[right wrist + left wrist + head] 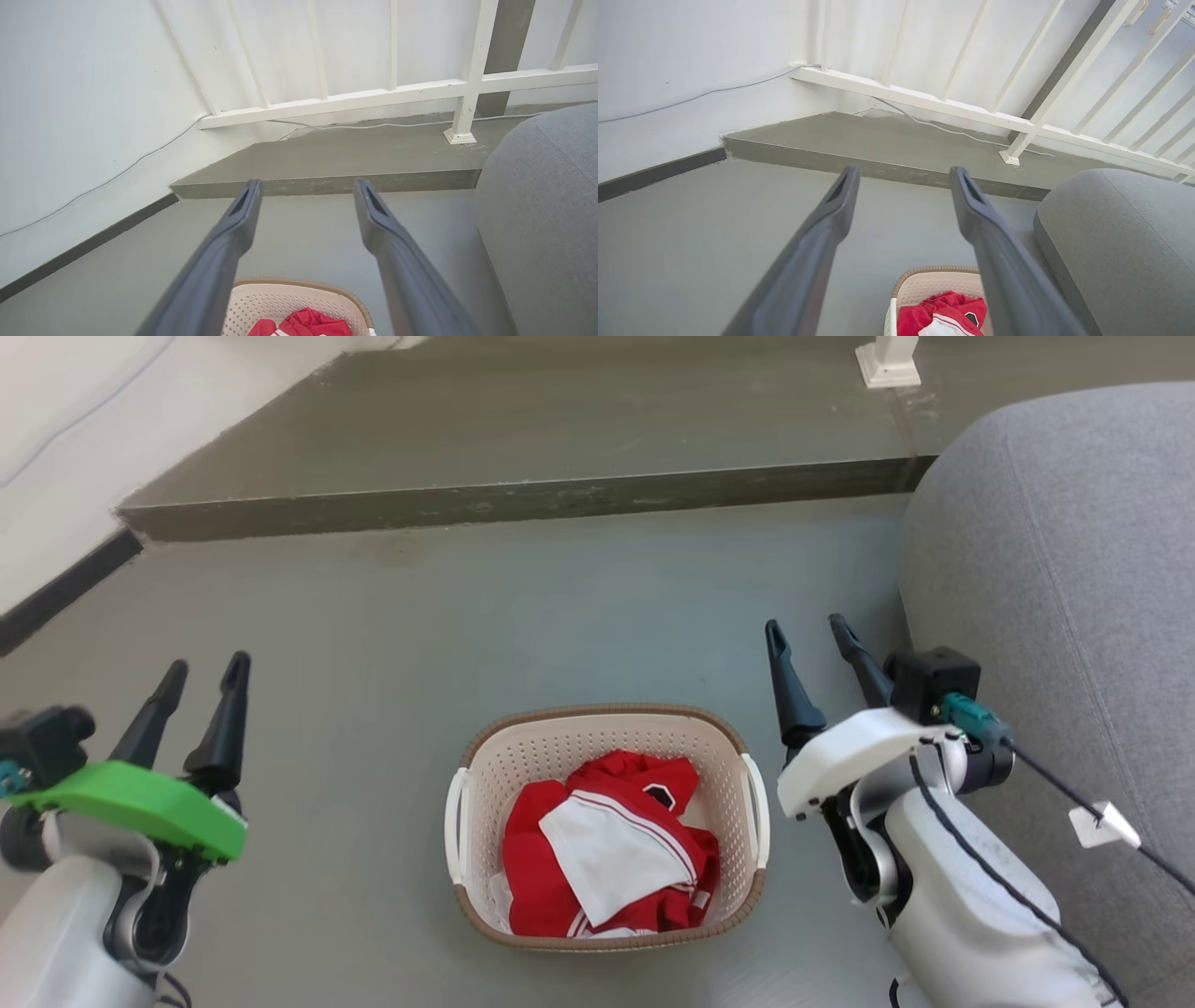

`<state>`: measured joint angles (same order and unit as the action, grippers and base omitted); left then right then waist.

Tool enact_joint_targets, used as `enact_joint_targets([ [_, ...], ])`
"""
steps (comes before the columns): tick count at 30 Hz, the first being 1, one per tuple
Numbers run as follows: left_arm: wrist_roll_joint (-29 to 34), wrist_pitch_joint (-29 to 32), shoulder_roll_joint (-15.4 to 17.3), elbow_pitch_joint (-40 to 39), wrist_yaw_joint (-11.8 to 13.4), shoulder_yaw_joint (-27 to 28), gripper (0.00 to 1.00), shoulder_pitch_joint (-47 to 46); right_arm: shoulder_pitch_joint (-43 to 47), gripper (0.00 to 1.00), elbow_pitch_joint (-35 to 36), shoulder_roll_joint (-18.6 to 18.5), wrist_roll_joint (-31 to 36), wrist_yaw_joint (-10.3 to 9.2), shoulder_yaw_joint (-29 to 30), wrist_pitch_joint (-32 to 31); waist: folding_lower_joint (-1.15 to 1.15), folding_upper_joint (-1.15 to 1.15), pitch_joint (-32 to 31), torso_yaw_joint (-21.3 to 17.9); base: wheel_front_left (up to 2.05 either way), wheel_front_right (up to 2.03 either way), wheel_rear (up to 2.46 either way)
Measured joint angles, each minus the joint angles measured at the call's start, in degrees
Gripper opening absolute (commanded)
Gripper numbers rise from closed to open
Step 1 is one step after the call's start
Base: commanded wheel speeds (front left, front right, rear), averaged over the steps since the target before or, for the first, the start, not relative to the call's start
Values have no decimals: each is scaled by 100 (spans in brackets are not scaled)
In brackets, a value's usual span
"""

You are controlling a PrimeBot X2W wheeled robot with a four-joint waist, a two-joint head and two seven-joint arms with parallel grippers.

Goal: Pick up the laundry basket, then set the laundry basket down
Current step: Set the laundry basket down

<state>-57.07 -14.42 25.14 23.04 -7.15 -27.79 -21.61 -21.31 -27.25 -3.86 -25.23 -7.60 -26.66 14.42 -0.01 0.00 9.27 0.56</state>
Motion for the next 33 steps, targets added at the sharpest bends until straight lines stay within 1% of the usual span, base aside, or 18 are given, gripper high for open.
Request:
enact_joint_targets([
  [2,209,0,-35,-105,0,246,100,168,102,100,130,14,122,1,48,0,0,0,-27,21,0,0,0],
  [6,545,0,-234,-310,0,639,100,428,375,100,321,14,275,0,231,0,0,0,-94,59,0,0,0],
  [13,1106,0,-354,-703,3,1336,100,964,742,100,646,29,554,0,238,0,0,0,-232,113,0,0,0],
  [16,1279,-1,-511,-822,3,1610,100,1166,834,100,765,29,638,0,271,0,0,0,-306,120,0,0,0],
  [21,1466,0,-754,-1014,3,1964,100,1521,993,100,1036,36,815,0,591,0,0,0,-424,121,0,0,0],
  [26,1627,0,-942,-1263,3,2213,100,1704,1178,100,1165,43,882,0,703,0,0,0,-461,118,0,0,0],
  [33,1822,-1,-1065,-1437,2,2413,100,1912,1305,100,1289,45,1026,0,814,0,0,0,-461,134,0,0,0],
])
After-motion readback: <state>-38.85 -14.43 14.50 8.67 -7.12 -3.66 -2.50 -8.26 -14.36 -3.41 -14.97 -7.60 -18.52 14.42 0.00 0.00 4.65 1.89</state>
